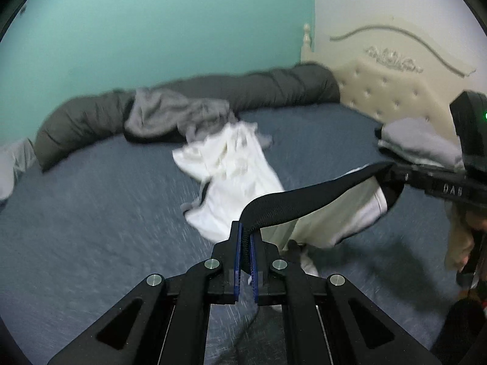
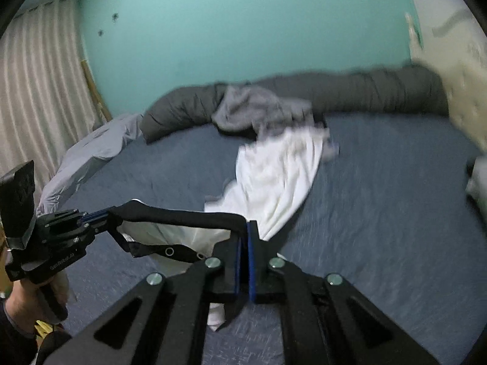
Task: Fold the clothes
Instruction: 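Lift the white garment off the bed by its black-trimmed hem with both grippers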
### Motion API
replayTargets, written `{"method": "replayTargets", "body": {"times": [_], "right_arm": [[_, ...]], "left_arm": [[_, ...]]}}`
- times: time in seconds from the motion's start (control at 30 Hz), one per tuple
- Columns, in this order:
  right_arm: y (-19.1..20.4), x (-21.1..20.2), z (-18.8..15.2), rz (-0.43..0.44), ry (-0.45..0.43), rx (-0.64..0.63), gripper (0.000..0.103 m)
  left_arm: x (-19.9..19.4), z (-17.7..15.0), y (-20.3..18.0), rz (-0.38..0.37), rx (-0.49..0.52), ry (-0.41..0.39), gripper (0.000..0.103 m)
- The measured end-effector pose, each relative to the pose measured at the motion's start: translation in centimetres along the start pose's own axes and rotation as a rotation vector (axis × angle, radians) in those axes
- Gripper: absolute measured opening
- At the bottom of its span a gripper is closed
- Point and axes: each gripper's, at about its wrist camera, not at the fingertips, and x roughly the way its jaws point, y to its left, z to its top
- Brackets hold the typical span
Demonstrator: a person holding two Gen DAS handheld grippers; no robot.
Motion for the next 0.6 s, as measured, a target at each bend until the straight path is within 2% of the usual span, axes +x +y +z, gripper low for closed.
{"method": "replayTargets", "body": {"times": [0.13,0.27,0.6], "right_arm": [[2.9,-4.6,5.1,-0.025,-0.053,-0.091,0.003],[4.5,-8.8,9.6,-0.025,-0.093,-0.115,0.003],[8.8,-17.9,18.1,-0.047,-0.184,-0.189,0.003]], "left_arm": [[-5.3,4.7,-0.3,0.022,0.011,-0.077,0.005],[-10.1,8.6,-0.4,0.033,0.021,-0.127,0.005],[-20.7,17.6,-0.4,0.068,0.062,-0.24,0.005]]}}
